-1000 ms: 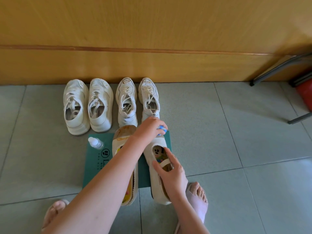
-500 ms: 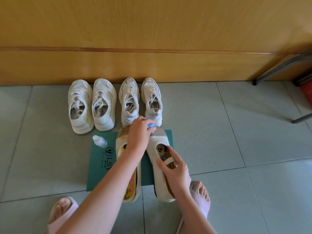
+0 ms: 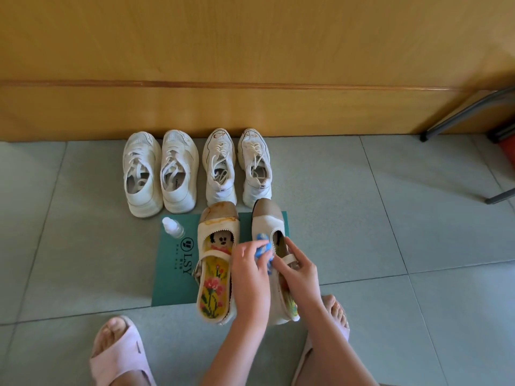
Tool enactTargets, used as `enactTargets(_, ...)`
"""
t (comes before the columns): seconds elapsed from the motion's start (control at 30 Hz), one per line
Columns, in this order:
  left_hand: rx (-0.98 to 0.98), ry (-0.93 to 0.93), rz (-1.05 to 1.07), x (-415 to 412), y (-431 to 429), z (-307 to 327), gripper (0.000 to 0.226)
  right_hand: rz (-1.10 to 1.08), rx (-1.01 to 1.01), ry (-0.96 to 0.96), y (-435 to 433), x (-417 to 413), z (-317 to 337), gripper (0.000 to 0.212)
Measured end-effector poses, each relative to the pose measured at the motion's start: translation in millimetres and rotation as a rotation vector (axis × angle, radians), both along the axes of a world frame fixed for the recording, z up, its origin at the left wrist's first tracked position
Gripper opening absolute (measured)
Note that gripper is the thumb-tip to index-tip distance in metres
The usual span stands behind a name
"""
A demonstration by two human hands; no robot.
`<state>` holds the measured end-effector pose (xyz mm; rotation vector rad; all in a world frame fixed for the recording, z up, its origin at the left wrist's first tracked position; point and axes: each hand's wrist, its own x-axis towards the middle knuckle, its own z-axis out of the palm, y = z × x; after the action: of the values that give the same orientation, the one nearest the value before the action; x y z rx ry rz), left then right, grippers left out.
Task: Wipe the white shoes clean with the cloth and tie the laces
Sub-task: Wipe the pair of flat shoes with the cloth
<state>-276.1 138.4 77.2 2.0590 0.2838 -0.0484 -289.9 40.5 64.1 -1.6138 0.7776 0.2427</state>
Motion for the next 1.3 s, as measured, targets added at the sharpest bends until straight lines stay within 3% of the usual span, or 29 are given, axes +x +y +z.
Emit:
enactTargets(0.37,-0.003,0.01,0.014,-47,2,-3,0.024,0.021,-0.002,-0.009,-1,0,0,0.058)
enactTargets(0.67,-0.153,0.052,-0.088,-81,13,0,0.023,-0.032,-0.028,-0.023,4,0,1,0.057)
enactTargets(1.13,-0.033,0.054,-0.159,-112,25,-18,0.034,-0.02,-0.119,-0.009,14,3,4,0.061)
enactTargets(1.23,-0.092,0.132,-0.09,-115,28,-8,0.043,-0.001,-0.163,0.007,17,4,5,0.062)
enactTargets(1.3,-0.149,0.17,-0.03,-114,31,2,0.035,0.021,-0.195,0.017,18,4,5,0.064)
